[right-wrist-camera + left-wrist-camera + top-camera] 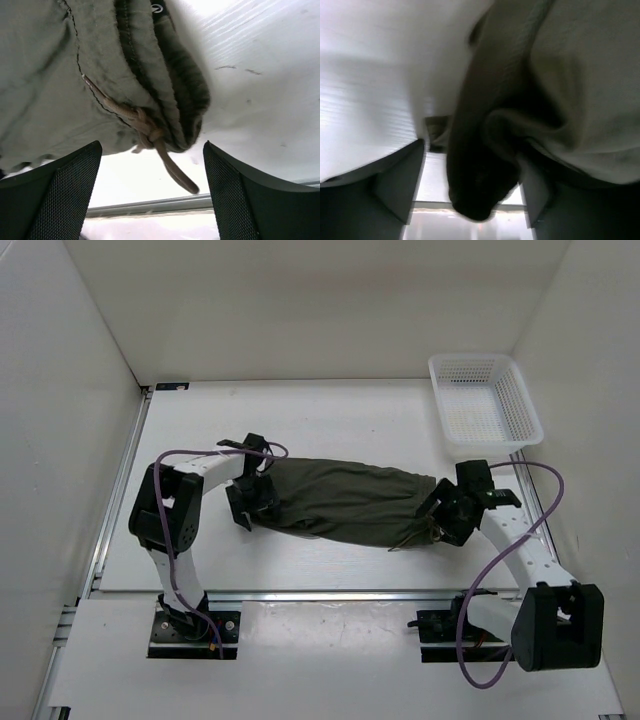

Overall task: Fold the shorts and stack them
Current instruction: Fold the shorts

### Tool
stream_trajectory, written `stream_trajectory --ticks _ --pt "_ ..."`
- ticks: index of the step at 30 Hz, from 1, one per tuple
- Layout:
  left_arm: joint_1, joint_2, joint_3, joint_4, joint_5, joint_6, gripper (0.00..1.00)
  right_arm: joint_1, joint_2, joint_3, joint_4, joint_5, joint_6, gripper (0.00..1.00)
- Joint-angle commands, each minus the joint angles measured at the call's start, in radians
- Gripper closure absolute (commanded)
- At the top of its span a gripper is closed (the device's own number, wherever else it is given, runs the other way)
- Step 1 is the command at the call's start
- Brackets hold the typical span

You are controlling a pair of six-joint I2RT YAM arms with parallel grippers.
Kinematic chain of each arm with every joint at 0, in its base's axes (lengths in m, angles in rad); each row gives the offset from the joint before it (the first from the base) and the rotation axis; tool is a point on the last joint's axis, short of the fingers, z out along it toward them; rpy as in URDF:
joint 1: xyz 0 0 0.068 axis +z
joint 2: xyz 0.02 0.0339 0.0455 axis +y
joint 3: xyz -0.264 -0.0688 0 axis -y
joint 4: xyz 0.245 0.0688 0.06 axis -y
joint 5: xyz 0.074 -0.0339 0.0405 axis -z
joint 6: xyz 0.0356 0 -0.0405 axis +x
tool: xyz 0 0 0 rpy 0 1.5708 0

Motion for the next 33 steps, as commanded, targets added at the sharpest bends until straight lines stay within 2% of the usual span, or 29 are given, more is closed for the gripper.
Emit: stream_trajectory --ticks 1,2,3,6,11,13,14,15,18,21,22,23,26,28,31,33 --pt "-0.011 0.046 0.038 0.064 0.046 -0.006 0.21 -0.018 0.042 -0.028 0.067 -0.106 0.074 0.14" --pt "-0.022 0.046 0.038 0.064 0.037 -0.006 0.27 -0.018 0.061 -0.04 0.087 -0.106 0.088 0.14" --pt "-0.022 0.057 0.05 0.064 0.037 -0.006 0.5 -0.018 0.072 -0.052 0.128 -0.106 0.088 0.14" --pt "-0.022 0.057 0.07 0.064 0.037 -0.006 0.9 -0.018 0.126 -0.086 0.205 -0.106 0.108 0.21" --pt "-0.013 0.048 0.093 0.031 0.037 -0.006 0.9 -0.009 0.215 -0.083 0.259 0.01 0.07 0.42" --pt "0.012 0.037 0.116 0.017 0.026 -0.006 0.9 -0.009 0.258 -0.04 0.268 0.035 0.051 0.71" --pt "0.03 0.026 0.127 -0.006 0.011 -0.006 0.9 -0.009 0.27 0.001 0.268 0.044 0.033 0.94" --pt "0.044 0.026 0.144 -0.021 0.002 0.006 0.9 -0.009 0.27 0.027 0.268 0.045 0.033 1.0" --pt "0.111 0.017 0.259 -0.101 -0.035 0.049 0.9 -0.009 0.293 0.13 0.256 0.054 0.011 1.0" --pt "0.195 0.026 0.472 -0.185 -0.051 0.092 0.9 -0.009 0.302 0.34 0.207 0.106 -0.041 1.0" --pt "0.214 0.026 0.585 -0.231 -0.051 0.101 0.9 -0.009 0.302 0.395 0.175 0.118 -0.054 1.0" --pt "0.231 0.026 0.636 -0.251 -0.037 0.115 0.9 -0.009 0.302 0.493 0.161 0.13 -0.068 1.0" --pt "0.286 0.012 0.76 -0.295 0.006 0.136 0.9 -0.009 0.284 0.587 0.141 0.14 -0.099 1.0" --pt "0.317 -0.015 0.747 -0.295 0.026 0.136 0.9 0.0 0.261 0.577 0.141 0.14 -0.099 1.0" --pt "0.348 -0.103 0.58 -0.232 0.052 0.145 0.9 0.01 0.192 0.436 0.174 0.14 -0.099 1.0" --pt "0.361 -0.182 0.378 -0.163 0.061 0.145 0.9 0.019 0.116 0.319 0.199 0.129 -0.099 1.0"
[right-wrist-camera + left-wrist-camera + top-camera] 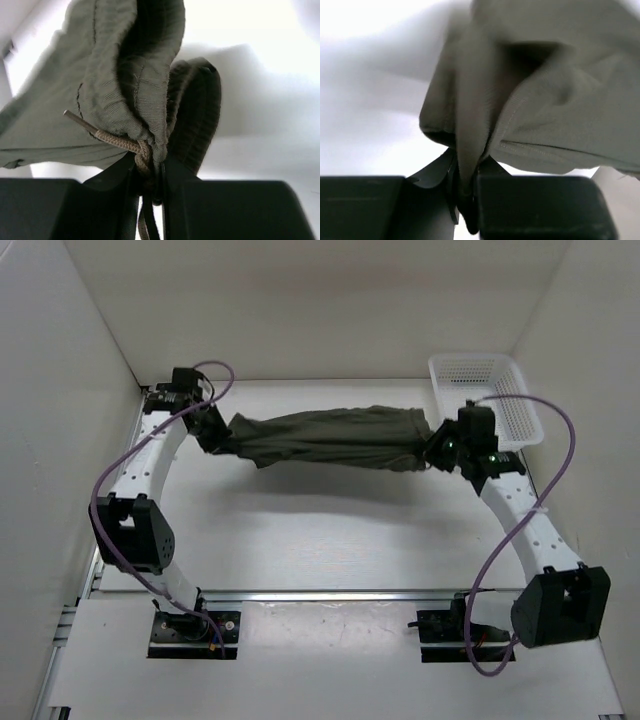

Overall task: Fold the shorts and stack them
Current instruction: Fold the shorts

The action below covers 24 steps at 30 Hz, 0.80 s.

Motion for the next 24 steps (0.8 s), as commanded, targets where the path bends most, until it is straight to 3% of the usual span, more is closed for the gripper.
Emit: stream_trajectory --ticks 1,3,4,6,7,9,14,18,24 --pt "0.075 -0.101 -0.241 0.019 -0.109 0.045 0.9 -0.032 -0.089 -0.24 -0.039 0.143 -0.046 1.0" --pt "0.095 -0.159 -0.454 0.053 -0.109 0.034 0.9 -0.032 -0.161 -0.354 -0.039 0.143 -0.046 0.96" --pt "0.095 -0.173 -0.519 0.08 -0.081 0.034 0.71 -0.032 -0.181 -0.404 -0.053 0.134 -0.024 0.72" --pt "0.124 -0.199 -0.66 0.1 -0.046 0.034 0.36 -0.032 -0.239 -0.51 -0.096 0.114 0.009 0.48" --pt "0.124 -0.208 -0.683 0.1 -0.028 0.034 0.11 -0.032 -0.275 -0.53 -0.114 0.114 0.02 0.31" --pt "0.124 -0.241 -0.682 0.088 -0.027 0.034 0.0 -0.032 -0.31 -0.541 -0.171 0.114 0.036 0.23" --pt "0.124 -0.253 -0.526 0.007 -0.127 0.047 0.0 -0.032 -0.347 -0.456 -0.234 0.125 0.027 0.19" --pt "0.124 -0.224 -0.446 -0.002 -0.127 0.056 0.0 -0.063 -0.258 -0.392 -0.27 0.029 0.017 0.17" --pt "0.096 -0.189 -0.441 0.027 -0.109 0.065 0.0 -0.063 -0.108 -0.311 -0.216 -0.004 -0.094 0.25"
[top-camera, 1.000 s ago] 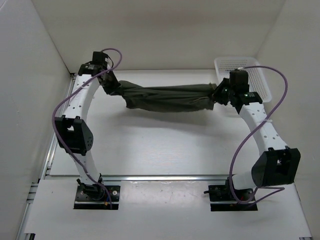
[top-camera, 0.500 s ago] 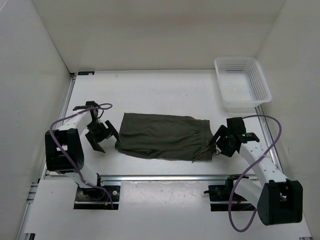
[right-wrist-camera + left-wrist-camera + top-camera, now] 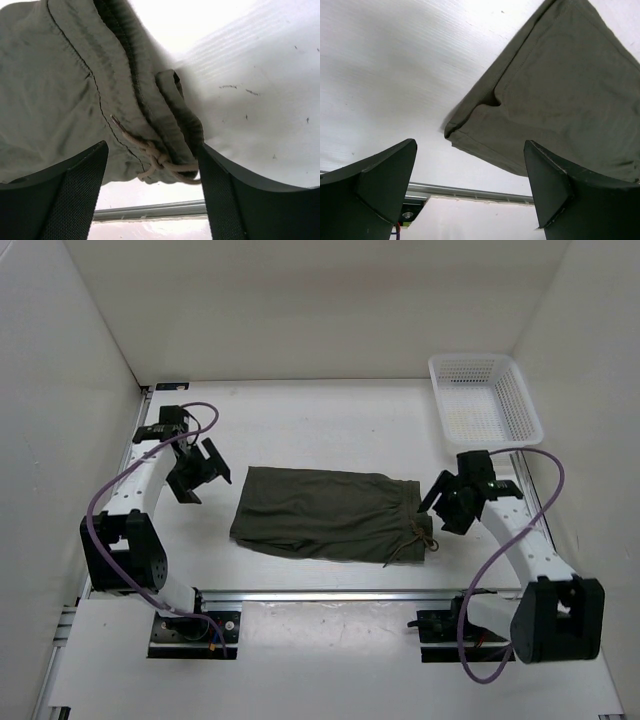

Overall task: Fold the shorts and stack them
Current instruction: Fold the shorts

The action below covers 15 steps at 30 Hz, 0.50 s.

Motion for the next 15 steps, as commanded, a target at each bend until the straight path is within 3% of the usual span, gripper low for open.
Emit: stream_trajectory --ticks 1,6,12,15 --pt "-0.027 0.007 -0.005 0.012 -0.006 0.015 0.0 -0.002 0.111 0.11 0.028 -0.027 -0.094 0.25" --pt "-0.036 0.029 -0.023 0.021 0.003 0.015 0.01 0.018 0.278 0.165 0.065 0.005 -0.13 0.33" --pt "-0.036 0.029 -0.032 0.021 0.003 0.006 0.01 0.039 0.37 0.165 0.133 -0.006 -0.15 0.46" --pt "-0.046 0.029 -0.032 0.021 0.003 0.006 0.01 0.057 0.386 0.165 0.133 0.003 -0.15 0.63"
